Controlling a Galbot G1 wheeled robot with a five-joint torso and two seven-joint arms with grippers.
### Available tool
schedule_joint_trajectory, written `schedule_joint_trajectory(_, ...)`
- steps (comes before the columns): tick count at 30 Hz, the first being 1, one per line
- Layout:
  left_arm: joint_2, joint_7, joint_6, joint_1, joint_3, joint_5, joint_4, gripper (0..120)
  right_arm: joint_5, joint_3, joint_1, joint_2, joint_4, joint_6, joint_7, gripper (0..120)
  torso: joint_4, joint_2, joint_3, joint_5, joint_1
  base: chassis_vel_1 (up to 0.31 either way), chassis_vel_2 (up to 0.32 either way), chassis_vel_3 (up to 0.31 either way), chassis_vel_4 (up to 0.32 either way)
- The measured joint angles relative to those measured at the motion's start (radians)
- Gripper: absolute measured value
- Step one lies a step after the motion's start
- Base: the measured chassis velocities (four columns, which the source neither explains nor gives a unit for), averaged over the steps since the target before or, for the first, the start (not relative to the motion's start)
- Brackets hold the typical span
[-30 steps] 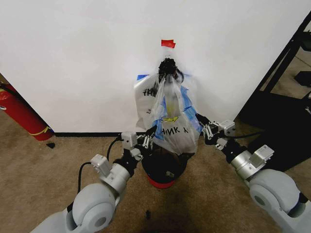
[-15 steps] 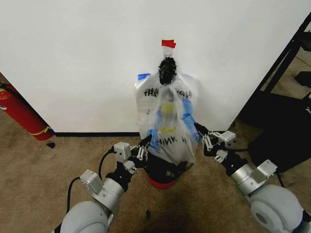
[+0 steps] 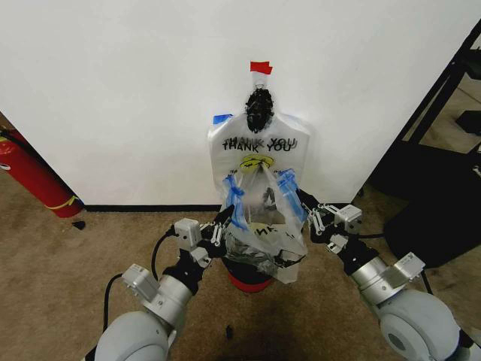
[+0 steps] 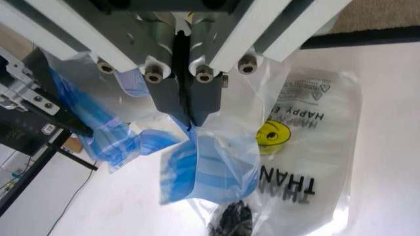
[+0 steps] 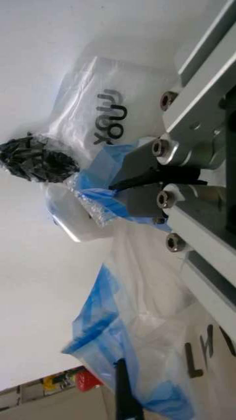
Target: Pick up the garbage bag from the wall and place it over the trash bin.
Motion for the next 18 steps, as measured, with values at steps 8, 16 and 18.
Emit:
schedule_joint_trajectory(8, -0.052, -0.001, 0.003, -0.015, 0.037, -0.003, 0.037, 0, 0.017, 0.024, 0.010, -0.015, 0.005, -0.018, 0.010, 0, 0.0000, 0.000, 0.000, 0.0000, 0.000, 0.000, 0.000, 0.000, 0.000)
schedule_joint_trajectory(16, -0.073, -0.004, 0.004, -0.026, 0.053, -0.010, 0.074, 0, 0.020, 0.024, 0.011, -0.014, -0.013, -0.016, 0.010, 0, 0.0000, 0.000, 0.000, 0.0000, 0.000, 0.000, 0.000, 0.000, 0.000)
schedule_joint_trajectory(18, -0.076, -0.004, 0.001, -0.027, 0.053, -0.007, 0.084, 0, 0.012, 0.016, 0.010, -0.006, -0.026, -0.009, 0.008, 0, 0.0000, 0.000, 0.000, 0.0001, 0.000, 0.000, 0.000, 0.000, 0.000)
